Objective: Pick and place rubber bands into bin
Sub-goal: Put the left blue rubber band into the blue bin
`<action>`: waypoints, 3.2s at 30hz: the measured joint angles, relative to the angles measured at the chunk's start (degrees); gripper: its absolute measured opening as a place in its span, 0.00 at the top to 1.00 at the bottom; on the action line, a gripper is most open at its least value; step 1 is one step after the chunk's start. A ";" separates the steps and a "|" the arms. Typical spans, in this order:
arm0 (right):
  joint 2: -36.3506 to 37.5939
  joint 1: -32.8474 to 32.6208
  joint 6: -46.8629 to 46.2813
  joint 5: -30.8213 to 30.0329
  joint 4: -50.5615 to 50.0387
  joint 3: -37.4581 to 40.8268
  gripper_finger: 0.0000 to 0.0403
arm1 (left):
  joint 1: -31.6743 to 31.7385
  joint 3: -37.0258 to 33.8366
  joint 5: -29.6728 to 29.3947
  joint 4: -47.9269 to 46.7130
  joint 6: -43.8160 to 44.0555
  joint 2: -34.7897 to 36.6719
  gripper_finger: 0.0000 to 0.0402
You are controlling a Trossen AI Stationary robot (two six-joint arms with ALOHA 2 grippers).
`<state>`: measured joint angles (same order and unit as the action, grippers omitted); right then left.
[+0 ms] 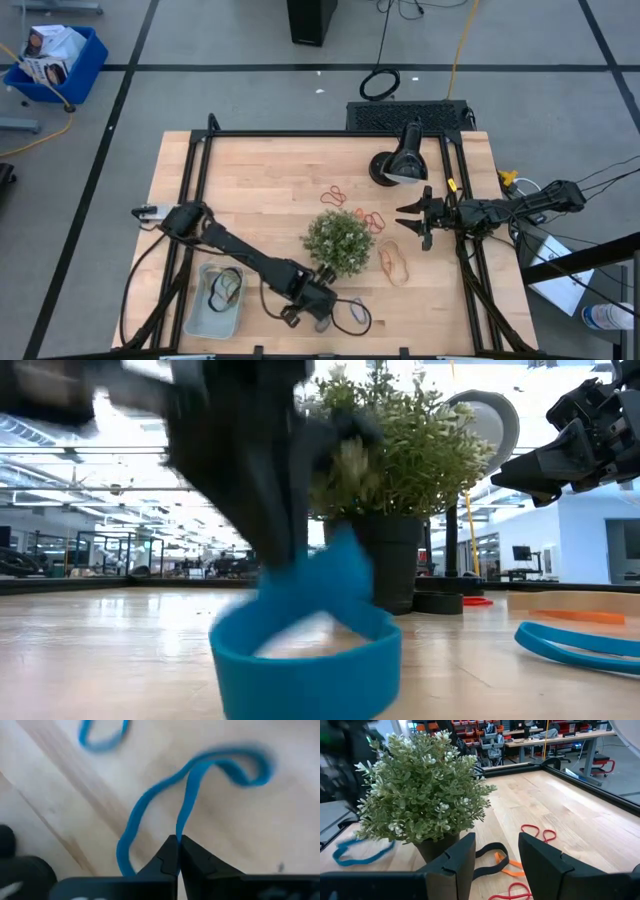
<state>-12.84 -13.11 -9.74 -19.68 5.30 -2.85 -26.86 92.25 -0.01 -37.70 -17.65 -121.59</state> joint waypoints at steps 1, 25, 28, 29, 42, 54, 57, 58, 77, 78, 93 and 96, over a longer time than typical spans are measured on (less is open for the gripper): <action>0.00 0.00 0.03 0.00 0.00 0.00 0.64 | -0.34 0.03 0.76 0.32 0.45 1.01 0.97; -1.01 0.00 0.35 0.04 -0.59 0.00 0.64 | -6.23 0.17 -9.57 -11.73 25.52 27.08 0.98; -1.25 -0.01 0.35 0.06 -0.60 0.00 0.64 | -6.72 0.17 -11.22 -15.55 31.16 28.25 0.99; -1.32 0.00 0.34 0.04 -0.55 0.00 0.64 | -7.00 0.17 -11.98 -17.87 33.42 28.61 0.98; -1.57 0.00 0.33 0.04 -0.39 0.00 0.64 | -7.78 0.17 -6.22 -47.74 66.40 29.04 0.99; -1.57 0.00 1.45 0.03 -0.41 0.00 0.64 | -10.46 0.17 2.70 -52.28 79.94 29.04 0.98; -1.59 0.00 1.88 0.04 -0.42 0.00 0.64 | -11.84 0.17 4.50 -52.32 82.73 29.04 0.99; -1.57 -0.02 1.86 0.04 -0.42 0.00 0.64 | -12.30 0.17 4.78 -52.34 83.99 29.04 0.98; -1.60 0.00 1.86 0.02 -0.42 0.00 0.64 | -19.84 -1.78 5.81 -52.23 105.09 26.71 0.99; -1.60 -0.02 1.86 0.02 -0.42 0.00 0.64 | -19.93 -2.88 6.52 -52.11 105.35 26.43 0.99; -1.59 -0.01 1.86 0.02 -0.42 0.00 0.64 | -19.27 -26.33 8.84 -28.20 105.45 26.31 0.96; -1.60 0.00 1.53 0.04 -0.42 0.00 0.64 | -19.27 -30.21 10.30 -23.25 105.48 26.31 0.94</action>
<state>-14.44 -13.10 -8.21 -19.64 4.89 -2.85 -46.13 62.04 10.29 -60.95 87.83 -95.29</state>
